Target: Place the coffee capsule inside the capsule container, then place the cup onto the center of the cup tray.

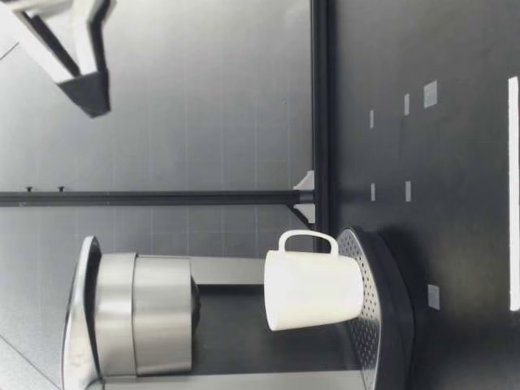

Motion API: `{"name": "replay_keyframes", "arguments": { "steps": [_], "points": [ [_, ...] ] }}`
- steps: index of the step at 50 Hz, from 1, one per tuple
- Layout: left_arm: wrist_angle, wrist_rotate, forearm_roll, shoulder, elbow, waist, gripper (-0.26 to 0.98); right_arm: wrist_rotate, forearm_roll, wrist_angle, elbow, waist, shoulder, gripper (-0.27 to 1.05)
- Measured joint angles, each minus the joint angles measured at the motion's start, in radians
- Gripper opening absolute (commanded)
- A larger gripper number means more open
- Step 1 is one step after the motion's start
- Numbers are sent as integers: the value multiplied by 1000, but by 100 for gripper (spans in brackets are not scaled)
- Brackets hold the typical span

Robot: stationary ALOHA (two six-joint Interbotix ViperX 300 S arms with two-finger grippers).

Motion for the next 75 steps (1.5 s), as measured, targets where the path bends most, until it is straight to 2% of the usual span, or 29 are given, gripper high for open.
{"name": "replay_keyframes", "arguments": {
  "steps": [13, 39, 75],
  "points": [
    [-74, -15, 3, -2, 58, -2, 11, 9, 0, -38, 0, 38, -18, 30],
    [-126, -29, 3, -2, 100, -2, 11, 11, 0, -49, 15, 52, -132, 30],
    [-192, -32, 2, -2, 147, -2, 11, 9, -5, -67, 15, 52, -132, 30]
  ]
}}
